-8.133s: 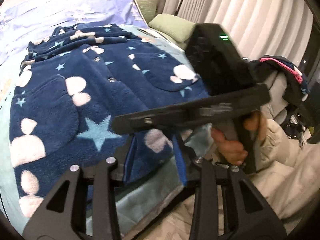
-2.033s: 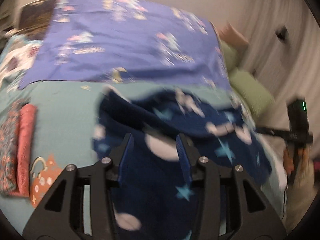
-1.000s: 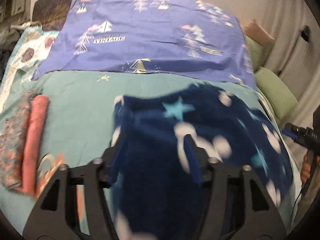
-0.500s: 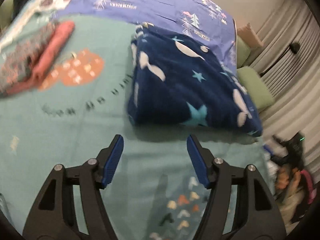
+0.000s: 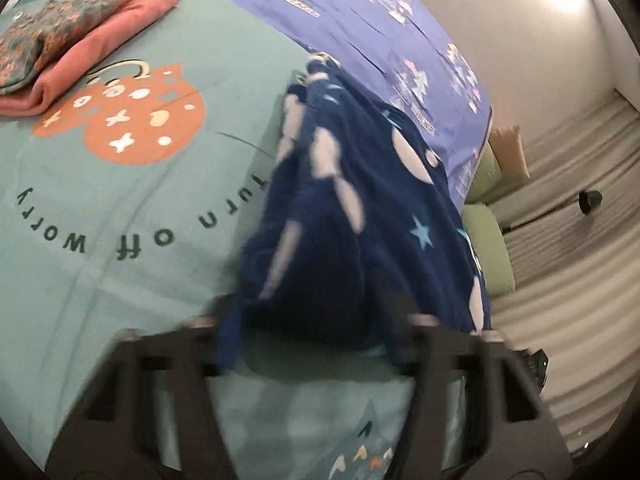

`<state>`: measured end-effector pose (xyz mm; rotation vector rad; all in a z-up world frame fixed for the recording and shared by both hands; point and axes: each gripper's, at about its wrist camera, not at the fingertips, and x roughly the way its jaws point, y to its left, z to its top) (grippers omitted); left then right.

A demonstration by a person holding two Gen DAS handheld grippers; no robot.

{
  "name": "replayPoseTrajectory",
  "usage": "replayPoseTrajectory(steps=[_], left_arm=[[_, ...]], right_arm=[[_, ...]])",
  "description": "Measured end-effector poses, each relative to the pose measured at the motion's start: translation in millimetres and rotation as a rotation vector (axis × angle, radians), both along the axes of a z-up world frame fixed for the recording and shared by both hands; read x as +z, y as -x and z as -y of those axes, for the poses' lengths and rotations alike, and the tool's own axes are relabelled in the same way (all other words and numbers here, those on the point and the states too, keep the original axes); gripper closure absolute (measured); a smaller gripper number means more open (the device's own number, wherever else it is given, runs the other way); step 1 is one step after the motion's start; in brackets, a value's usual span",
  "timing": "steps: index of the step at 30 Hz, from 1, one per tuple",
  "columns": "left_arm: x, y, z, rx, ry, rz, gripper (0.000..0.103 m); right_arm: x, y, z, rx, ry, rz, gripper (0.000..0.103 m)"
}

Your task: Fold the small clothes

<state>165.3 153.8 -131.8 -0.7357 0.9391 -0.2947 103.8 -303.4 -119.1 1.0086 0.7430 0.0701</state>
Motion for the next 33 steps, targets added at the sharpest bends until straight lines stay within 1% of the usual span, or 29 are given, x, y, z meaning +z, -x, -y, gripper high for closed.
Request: replayPoseTrajectory(steps=[1,2,3,4,6,8,10,11,12,14,16,18,21,23,26,28,30,31,32,33], left_arm=[[0,1,-2,-0.012,0.010,0.002,0.076],[2,5,-4,-0.013,0.016,0.019,0.078],[8,9,-5,-0.019,0.006,0.045,0.080],[16,15,-6,-0.028,-0.014,0.077,0.082],[32,28,-6,-0.052,-0.029,0.121,0.082],[37,35,-5,-0.085,-0.052,0.140,0.082],[30,38,-4,-0.103,-0.074,0.121,0.082],[24,38,-3,-0.103,-0.086,0.106,0.082],[17,39,-3,-0.099,-0.090,0.091,0.082],[5,39,-6,-0.077,-0.050,0.059,0.082],[7,42,-11,-0.069,-0.023,0.059,0.082],[19,45,-12,-0.079,-0.031,0.079,0.082],[42,58,-13,-0.100,-0.038,0.129,0.082],[57,73,-13,-0.122,-0.053,0.164,0.082],[69,98,-9,-0.167,-0.099,0.172,0.082],[67,120,-6,-0.209,-0.131,0.147,0.082],[56,142,0,-0.260,-0.167,0.108,0.082],[49,149,4,-0.274,-0.188,0.098,0.082],[43,153,7,-0.282,-0.223,0.088,0.081],[36,155,9,-0.271,-0.282,0.076,0.077]], right_arm=[[0,-5,-1,0.010,0.019,-0.008,0.089],[0,-6,0,0.017,0.006,-0.004,0.088],[3,-3,2,0.008,-0.005,0.019,0.089],[13,0,3,0.003,0.011,0.046,0.090],[25,10,4,-0.007,0.039,0.073,0.090],[36,15,4,0.002,0.086,0.073,0.090],[33,17,2,0.020,0.136,0.030,0.090],[27,16,2,0.026,0.136,0.010,0.090],[15,17,2,0.031,0.122,-0.015,0.090],[4,22,6,0.030,0.089,-0.014,0.090],[6,26,6,0.026,0.082,0.001,0.090],[17,29,6,0.023,0.090,0.023,0.090],[42,43,8,0.004,0.089,0.078,0.091],[54,55,9,-0.004,0.087,0.101,0.091],[70,83,4,0.001,0.127,0.128,0.091],[70,107,1,0.017,0.155,0.105,0.091],[62,126,4,0.018,0.163,0.070,0.091],[50,137,6,0.023,0.170,0.024,0.091],[39,139,6,0.036,0.181,-0.021,0.090],[29,139,7,0.048,0.207,-0.076,0.086]])
